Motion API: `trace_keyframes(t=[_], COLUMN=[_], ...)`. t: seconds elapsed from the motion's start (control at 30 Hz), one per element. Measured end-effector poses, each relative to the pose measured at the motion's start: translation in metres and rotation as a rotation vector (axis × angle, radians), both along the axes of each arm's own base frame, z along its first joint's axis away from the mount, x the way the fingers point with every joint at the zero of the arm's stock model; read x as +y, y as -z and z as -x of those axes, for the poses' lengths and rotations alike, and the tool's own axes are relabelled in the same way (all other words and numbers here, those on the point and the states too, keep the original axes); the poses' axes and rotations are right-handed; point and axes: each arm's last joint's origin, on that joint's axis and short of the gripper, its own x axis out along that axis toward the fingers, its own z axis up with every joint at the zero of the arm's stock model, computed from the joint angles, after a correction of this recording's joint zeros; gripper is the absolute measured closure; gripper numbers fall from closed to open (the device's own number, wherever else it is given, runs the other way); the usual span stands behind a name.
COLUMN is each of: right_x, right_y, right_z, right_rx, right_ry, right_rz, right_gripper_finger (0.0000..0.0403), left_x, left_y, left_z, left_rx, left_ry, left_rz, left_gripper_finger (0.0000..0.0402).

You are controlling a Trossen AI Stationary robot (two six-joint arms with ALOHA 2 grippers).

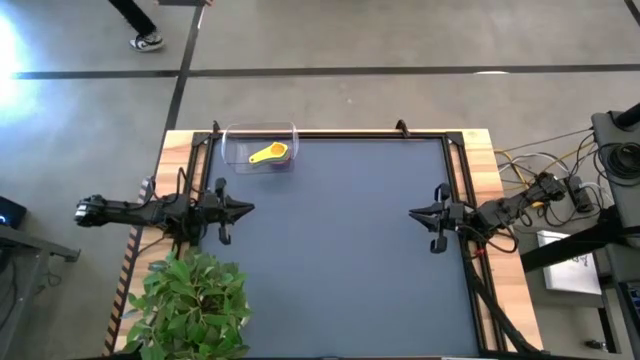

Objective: Nest measuring cups in basket
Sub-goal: Return to Home Position

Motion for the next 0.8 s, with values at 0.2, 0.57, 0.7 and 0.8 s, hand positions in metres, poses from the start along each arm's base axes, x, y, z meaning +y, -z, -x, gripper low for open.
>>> trace_keyframes(t=[0.2, 0.57, 0.7, 0.8], right_x=[0.0000, 0.0000, 0.0000, 0.0000], right_y=[0.0000, 0.0000, 0.0000, 0.0000], right_z=[0.0000, 0.0000, 0.0000, 0.0000], right_rx=[0.000, 0.000, 0.000, 0.000], right_ry=[0.000, 0.000, 0.000, 0.000], right_rz=[0.001, 0.000, 0.000, 0.001], right_gripper_finger=[0.0374, 0.0374, 0.0374, 0.0374], left_x=[0.0003, 0.0006, 0.0006, 0.0006], left_y=[-0.0003, -0.0004, -0.0004, -0.0004], left_z=[0.0001, 0.0001, 0.0001, 0.0001], left_rx=[-0.010, 0.005, 0.005, 0.005], left_ry=[-0.009, -0.018, -0.018, -0.018], left_rz=[0.050, -0.032, -0.032, -0.032], left_gripper_finger=[0.0402, 0.0402, 0.0402, 0.0402])
